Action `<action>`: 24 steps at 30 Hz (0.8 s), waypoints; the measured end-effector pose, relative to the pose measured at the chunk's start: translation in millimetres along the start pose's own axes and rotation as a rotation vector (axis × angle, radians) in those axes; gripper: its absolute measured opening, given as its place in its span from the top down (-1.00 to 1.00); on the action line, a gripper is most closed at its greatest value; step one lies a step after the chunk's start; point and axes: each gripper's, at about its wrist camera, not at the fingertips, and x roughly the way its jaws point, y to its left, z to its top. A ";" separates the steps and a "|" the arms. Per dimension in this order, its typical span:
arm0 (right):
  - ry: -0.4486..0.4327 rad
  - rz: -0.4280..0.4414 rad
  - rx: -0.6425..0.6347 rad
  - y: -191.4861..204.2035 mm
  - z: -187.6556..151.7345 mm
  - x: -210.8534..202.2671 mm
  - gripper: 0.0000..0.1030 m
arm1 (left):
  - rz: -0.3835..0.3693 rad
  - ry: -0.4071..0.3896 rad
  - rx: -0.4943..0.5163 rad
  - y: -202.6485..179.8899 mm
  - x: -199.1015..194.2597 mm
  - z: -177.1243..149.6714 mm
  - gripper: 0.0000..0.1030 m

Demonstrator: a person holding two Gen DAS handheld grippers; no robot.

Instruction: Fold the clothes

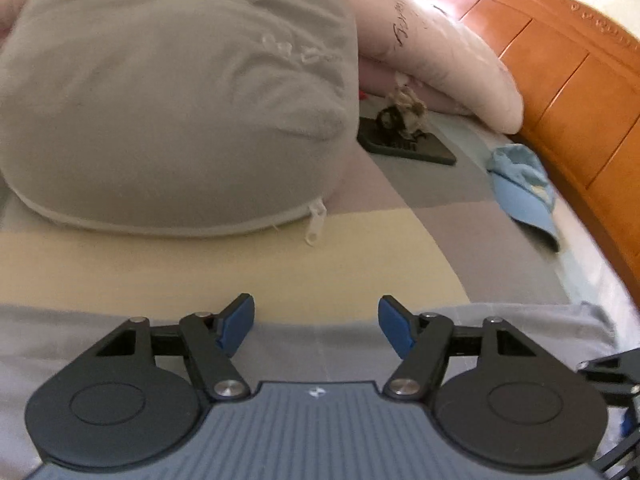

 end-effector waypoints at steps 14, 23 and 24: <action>-0.084 -0.254 0.228 -89.2 -4.1 -13.2 -0.22 | 0.177 -0.011 0.084 39.0 -62.1 -45.6 -0.42; -0.063 -0.214 0.198 -51.8 3.1 -21.6 -0.48 | 0.274 -0.037 0.036 74.2 -59.2 -23.2 -0.46; -0.054 -0.214 0.195 -48.9 2.0 -20.8 -0.48 | 0.301 -0.035 0.040 80.2 -54.6 -23.1 -0.47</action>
